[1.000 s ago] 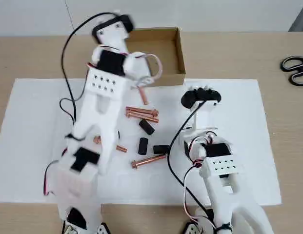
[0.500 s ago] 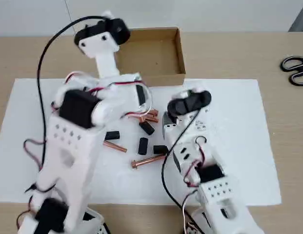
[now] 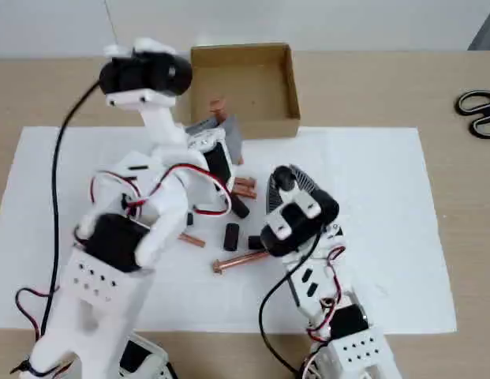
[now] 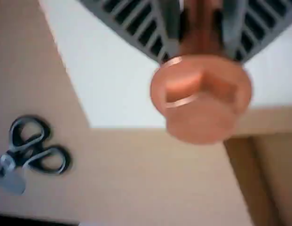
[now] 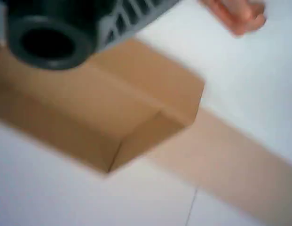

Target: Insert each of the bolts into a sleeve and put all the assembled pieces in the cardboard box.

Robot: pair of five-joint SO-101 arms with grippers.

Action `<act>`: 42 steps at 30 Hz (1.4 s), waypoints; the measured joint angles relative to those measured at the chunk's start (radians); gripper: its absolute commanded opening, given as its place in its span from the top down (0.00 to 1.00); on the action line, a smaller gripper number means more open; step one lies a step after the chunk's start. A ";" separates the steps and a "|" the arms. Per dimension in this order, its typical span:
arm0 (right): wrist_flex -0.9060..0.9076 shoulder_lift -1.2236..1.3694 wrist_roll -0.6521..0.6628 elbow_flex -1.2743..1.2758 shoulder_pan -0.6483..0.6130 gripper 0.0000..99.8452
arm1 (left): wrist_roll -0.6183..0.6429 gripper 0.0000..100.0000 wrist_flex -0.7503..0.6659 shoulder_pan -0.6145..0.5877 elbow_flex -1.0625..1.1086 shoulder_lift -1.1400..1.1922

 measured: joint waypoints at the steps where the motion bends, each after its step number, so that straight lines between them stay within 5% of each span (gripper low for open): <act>1: -0.002 -0.028 0.003 0.000 -0.002 1.00 | 0.000 0.99 -0.060 0.000 0.057 -0.015; 7: -0.002 -0.147 0.006 0.002 -0.002 1.00 | -0.008 0.99 -0.235 0.000 0.181 -0.049; 12: 0.058 -0.170 -0.005 0.002 -0.044 1.00 | -0.160 0.99 -0.377 0.040 0.192 -0.061; 25: 0.158 -0.172 -0.095 0.002 -0.077 1.00 | -0.393 0.99 -0.413 0.123 0.344 -0.270; 34: 0.158 -0.172 -0.095 0.002 -0.077 1.00 | -0.405 0.99 -0.698 0.164 0.697 -0.493; 42: 0.158 -0.172 -0.095 0.002 -0.078 1.00 | -0.362 0.99 -0.713 0.212 0.712 -0.486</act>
